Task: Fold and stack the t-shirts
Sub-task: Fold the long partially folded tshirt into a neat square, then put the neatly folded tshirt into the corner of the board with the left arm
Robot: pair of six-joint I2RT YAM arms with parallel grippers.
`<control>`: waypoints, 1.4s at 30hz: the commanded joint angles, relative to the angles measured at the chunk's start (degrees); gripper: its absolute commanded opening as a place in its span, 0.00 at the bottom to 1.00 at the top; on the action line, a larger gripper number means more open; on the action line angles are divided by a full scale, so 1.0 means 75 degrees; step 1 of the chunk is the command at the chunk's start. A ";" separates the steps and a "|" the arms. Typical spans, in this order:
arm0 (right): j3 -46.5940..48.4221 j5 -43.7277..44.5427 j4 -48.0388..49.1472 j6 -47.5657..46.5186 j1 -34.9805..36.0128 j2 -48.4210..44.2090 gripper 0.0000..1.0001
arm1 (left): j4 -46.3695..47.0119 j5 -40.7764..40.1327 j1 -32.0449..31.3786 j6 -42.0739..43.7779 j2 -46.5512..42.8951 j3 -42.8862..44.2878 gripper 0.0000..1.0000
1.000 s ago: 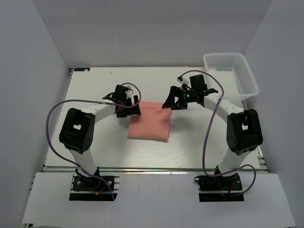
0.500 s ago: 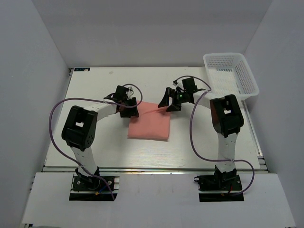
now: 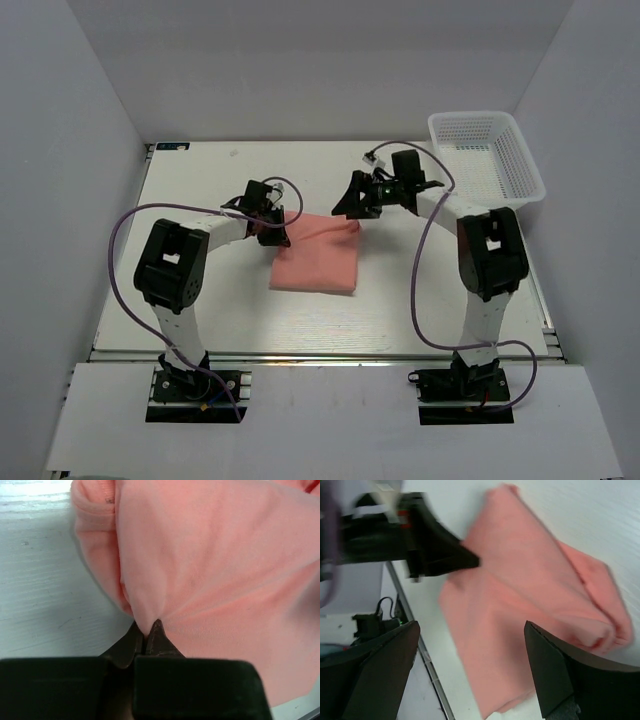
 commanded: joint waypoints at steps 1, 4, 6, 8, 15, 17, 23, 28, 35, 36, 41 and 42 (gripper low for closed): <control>-0.0045 -0.1270 0.0734 -0.0540 -0.0058 -0.1391 0.90 | -0.0121 -0.0474 0.0005 0.0127 0.0212 0.0371 0.00; -0.0571 -0.1190 0.0502 -0.0716 -0.0070 -0.2244 0.90 | -0.0599 -0.1571 0.0215 0.0197 0.0212 0.0978 0.00; -0.0959 -0.0780 0.0094 -0.0962 -0.0105 -0.2809 0.90 | -0.1148 -0.2674 0.0285 0.0279 0.0294 0.1517 0.00; -0.1496 0.0050 -0.0283 -0.1021 -0.0129 -0.3373 0.90 | -0.1385 -0.3918 0.0356 0.0583 0.0376 0.1847 0.00; -0.2589 0.2022 -0.0882 -0.1033 -0.0199 -0.5061 0.90 | -0.1468 -0.5231 0.1386 0.1614 0.0447 0.2901 0.00; -0.2566 0.2490 -0.1152 -0.1079 -0.0258 -0.5284 0.90 | -0.1387 -0.5467 0.1644 0.2034 0.0714 0.3195 0.00; -0.2343 0.3147 -0.1961 -0.1232 -0.0293 -0.5402 0.90 | -0.0800 -0.6018 0.2593 0.3101 0.1523 0.4507 0.00; -0.2378 0.3464 -0.2089 -0.1290 -0.0316 -0.5531 0.90 | -0.1312 -0.6089 0.3180 0.3771 0.3102 0.7231 0.00; -0.2413 0.4050 -0.2277 -0.1455 -0.0386 -0.5811 0.90 | -0.1867 -0.5902 0.3554 0.3865 0.4161 0.9056 0.00; -0.2436 0.4108 -0.2289 -0.1455 -0.0363 -0.5847 0.90 | -0.1867 -0.5902 0.3555 0.3795 0.4243 0.9149 0.00; -0.2530 0.4097 -0.2266 -0.1525 -0.0398 -0.6046 0.90 | -0.1949 -0.5972 0.3696 0.3490 0.4243 0.9150 0.74; -0.2507 0.4109 -0.2266 -0.1525 -0.0398 -0.6058 0.90 | -0.1949 -0.5972 0.3696 0.3490 0.4174 0.9150 0.99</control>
